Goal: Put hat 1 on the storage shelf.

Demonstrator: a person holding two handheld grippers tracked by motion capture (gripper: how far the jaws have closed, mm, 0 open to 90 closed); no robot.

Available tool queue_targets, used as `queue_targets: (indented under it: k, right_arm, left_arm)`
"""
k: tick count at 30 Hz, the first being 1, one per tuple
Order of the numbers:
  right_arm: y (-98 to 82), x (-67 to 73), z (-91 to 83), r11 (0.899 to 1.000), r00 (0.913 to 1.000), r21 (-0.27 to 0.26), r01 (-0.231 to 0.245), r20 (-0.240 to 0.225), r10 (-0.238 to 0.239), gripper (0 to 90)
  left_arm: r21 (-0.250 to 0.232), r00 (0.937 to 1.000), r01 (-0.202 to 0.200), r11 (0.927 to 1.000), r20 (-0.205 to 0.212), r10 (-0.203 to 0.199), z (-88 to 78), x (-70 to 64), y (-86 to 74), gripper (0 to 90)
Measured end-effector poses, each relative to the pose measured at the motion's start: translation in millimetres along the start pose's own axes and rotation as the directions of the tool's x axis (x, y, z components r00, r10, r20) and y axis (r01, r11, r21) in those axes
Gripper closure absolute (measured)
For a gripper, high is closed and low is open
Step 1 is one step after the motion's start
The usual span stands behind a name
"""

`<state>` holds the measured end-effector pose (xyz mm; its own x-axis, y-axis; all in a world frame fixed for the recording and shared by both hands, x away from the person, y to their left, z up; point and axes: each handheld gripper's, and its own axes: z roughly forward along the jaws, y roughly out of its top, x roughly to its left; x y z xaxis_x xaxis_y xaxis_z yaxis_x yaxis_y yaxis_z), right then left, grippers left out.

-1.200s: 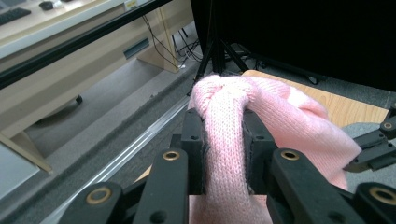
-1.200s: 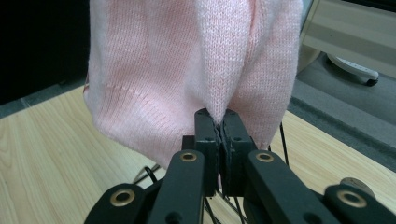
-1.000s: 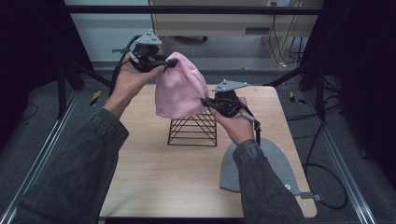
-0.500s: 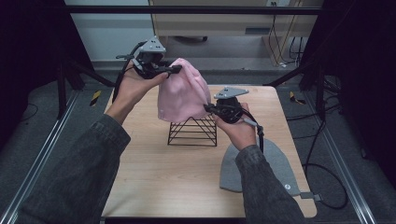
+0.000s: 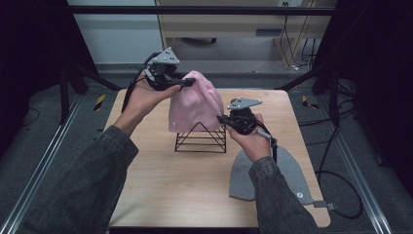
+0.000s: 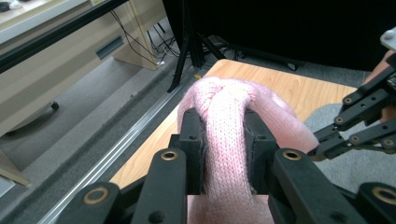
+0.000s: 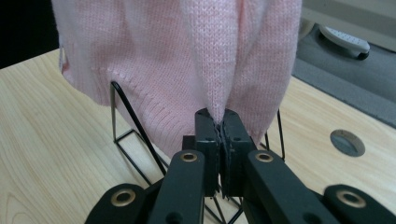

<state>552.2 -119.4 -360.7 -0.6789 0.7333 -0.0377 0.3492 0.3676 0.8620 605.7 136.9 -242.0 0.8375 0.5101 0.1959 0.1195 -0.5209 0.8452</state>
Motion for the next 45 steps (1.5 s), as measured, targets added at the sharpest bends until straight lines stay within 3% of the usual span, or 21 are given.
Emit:
queue_targets:
  k: [10,18,29,45]
  right_arm:
    - [-16.5,0.2,1.9,1.0,1.0,0.031,0.0,0.002,0.0,88.0]
    - [-25.2,2.3,4.4,0.999,1.0,0.054,0.004,0.005,-0.005,88.0]
    - [-30.5,3.9,9.4,0.996,0.9995,0.086,0.027,0.014,-0.028,88.0]
    - [-44.8,2.3,17.9,0.992,0.9993,0.126,0.025,0.026,-0.028,88.0]
  left_arm:
    - [0.02,0.9992,-0.025,0.9995,0.031,0.024,4.8,-15.5,-4.7,72.8]
    - [0.043,0.9991,-0.017,0.9989,0.039,0.015,12.1,-11.7,-17.1,72.0]
    - [0.036,0.9987,0.016,0.9992,0.047,-0.018,20.1,-6.3,-32.1,71.8]
    - [0.018,0.998,0.008,0.9998,0.063,-0.009,27.1,-14.7,-45.4,71.3]
